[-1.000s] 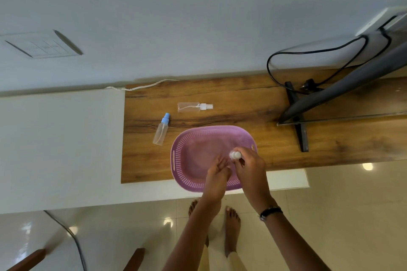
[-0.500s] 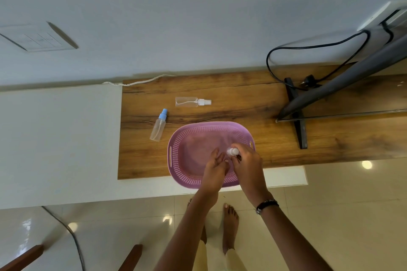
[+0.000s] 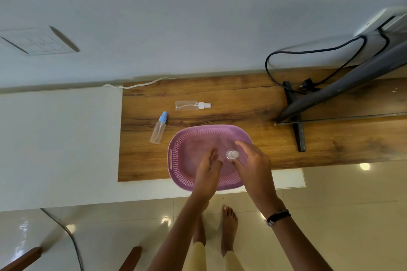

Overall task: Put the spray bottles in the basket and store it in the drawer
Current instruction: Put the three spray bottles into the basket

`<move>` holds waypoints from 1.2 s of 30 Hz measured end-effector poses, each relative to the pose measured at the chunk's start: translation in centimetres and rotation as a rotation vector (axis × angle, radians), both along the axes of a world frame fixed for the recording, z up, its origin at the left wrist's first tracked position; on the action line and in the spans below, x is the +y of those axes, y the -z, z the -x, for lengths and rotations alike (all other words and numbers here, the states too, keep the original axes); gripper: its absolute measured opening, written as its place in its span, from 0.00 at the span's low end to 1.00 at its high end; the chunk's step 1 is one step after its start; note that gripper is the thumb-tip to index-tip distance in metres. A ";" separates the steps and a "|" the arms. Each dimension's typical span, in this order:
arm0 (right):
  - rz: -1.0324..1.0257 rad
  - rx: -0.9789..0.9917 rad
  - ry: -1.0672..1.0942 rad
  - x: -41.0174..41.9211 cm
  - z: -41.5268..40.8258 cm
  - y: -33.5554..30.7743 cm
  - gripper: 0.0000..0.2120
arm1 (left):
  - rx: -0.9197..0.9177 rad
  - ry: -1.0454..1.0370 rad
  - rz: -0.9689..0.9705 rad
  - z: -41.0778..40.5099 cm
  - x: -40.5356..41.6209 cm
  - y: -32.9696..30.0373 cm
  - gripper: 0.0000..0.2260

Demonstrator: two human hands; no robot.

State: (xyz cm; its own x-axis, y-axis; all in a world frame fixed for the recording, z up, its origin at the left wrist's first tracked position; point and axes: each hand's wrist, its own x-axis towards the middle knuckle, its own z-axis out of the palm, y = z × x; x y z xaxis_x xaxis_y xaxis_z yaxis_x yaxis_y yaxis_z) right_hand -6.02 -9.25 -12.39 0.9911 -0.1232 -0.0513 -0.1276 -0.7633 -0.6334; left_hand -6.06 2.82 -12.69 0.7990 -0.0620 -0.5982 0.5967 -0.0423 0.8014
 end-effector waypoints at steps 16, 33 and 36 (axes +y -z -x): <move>0.029 0.084 -0.150 3.9 -13.3 0.8 0.17 | -0.101 -0.176 -0.029 -11.3 4.8 -1.9 0.20; 0.114 0.200 -0.256 5.1 -19.2 8.1 0.12 | 0.098 -0.009 -0.129 -16.2 7.9 3.7 0.23; 0.072 0.218 -0.246 5.0 -19.4 8.0 0.11 | 0.106 -0.019 -0.112 -16.1 8.0 3.8 0.23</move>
